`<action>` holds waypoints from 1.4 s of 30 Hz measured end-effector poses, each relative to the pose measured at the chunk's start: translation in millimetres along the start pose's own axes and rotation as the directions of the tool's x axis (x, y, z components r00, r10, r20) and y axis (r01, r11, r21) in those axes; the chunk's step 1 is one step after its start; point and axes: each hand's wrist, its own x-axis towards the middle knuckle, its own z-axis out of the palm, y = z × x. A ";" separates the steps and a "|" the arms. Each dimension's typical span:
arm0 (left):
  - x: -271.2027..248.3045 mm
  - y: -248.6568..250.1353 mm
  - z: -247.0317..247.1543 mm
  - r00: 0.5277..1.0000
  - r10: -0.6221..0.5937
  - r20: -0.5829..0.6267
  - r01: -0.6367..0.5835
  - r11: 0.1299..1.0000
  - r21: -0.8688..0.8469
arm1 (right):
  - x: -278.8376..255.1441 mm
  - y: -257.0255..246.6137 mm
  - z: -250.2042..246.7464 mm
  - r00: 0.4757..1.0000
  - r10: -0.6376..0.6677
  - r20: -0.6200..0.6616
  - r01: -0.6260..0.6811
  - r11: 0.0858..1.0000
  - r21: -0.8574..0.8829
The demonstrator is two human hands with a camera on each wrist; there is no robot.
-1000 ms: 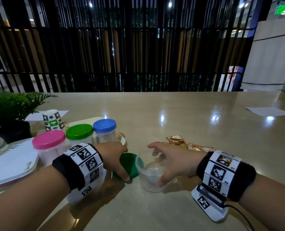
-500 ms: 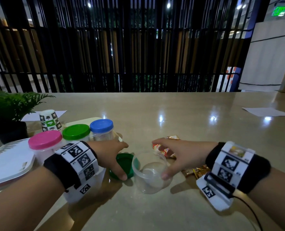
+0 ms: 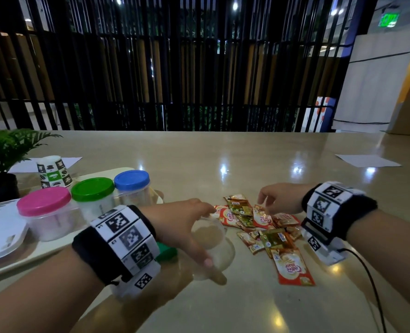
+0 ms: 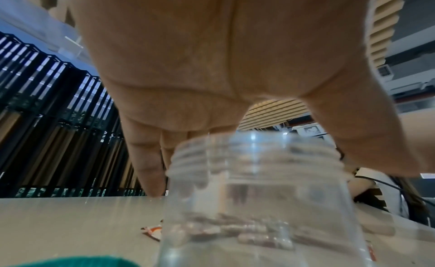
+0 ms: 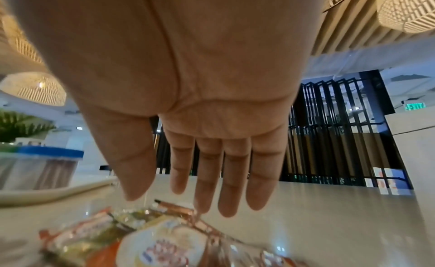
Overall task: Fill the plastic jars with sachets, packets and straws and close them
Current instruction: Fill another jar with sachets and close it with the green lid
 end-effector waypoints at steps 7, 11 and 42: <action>5.3 8.2 3.8 0.999 -0.015 -0.042 0.014 1.000 -0.017 | 21.7 -3.4 16.1 0.999 -0.031 0.020 0.034 0.990 -0.139; 7.6 10.1 5.8 0.998 -0.023 -0.051 0.020 0.998 -0.061 | 29.7 -6.7 20.3 0.999 -0.032 0.014 0.034 0.983 -0.181; 3.8 2.4 9.9 0.993 -0.052 -0.110 0.046 0.997 -0.057 | -42.0 -51.6 -22.8 0.821 -0.387 -0.421 0.540 0.765 0.351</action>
